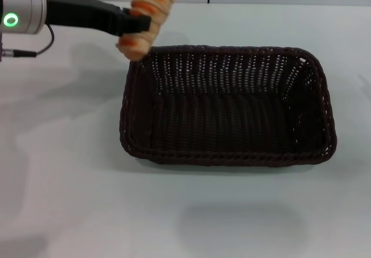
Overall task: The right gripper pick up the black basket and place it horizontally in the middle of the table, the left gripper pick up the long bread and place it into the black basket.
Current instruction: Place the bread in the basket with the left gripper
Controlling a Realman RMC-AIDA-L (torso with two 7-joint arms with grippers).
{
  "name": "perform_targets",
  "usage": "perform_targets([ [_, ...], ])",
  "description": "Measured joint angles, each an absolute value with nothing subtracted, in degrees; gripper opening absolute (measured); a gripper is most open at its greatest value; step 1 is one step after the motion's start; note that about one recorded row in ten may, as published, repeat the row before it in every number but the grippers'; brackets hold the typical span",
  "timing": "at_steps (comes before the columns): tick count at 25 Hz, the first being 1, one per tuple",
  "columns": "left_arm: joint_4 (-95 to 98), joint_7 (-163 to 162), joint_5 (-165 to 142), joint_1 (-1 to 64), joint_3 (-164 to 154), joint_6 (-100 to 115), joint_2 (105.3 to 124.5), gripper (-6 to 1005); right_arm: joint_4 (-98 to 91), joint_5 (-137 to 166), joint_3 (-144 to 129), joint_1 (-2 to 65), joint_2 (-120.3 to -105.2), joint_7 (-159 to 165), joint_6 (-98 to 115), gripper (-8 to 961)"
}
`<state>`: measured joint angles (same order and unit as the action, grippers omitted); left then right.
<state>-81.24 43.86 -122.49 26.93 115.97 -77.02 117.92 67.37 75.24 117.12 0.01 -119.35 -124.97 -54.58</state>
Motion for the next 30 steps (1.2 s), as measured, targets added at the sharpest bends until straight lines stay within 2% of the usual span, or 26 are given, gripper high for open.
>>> perform_targets([
  [7, -81.66, 48.80, -114.05, 23.38, 114.15, -80.24, 118.10, 306, 68.41, 75.32, 115.75, 0.09, -119.34, -124.47, -54.31, 490],
  [14, -80.37, 51.98, -113.38, 22.57, 108.43, -82.35, 118.11, 283, 69.18, 75.01, 114.50, 0.08, -119.44, -124.39, -54.25, 489],
  [28, -71.23, 50.46, -113.19, 26.59, 109.90, -81.38, 118.01, 257, 70.38, 75.19, 113.81, -0.59, -119.44, -123.75, -54.13, 488],
  [30, -70.87, 50.36, -113.02, 26.71, 110.22, -81.25, 118.06, 288, 70.40, 75.21, 113.82, -0.55, -119.44, -123.75, -54.13, 488],
])
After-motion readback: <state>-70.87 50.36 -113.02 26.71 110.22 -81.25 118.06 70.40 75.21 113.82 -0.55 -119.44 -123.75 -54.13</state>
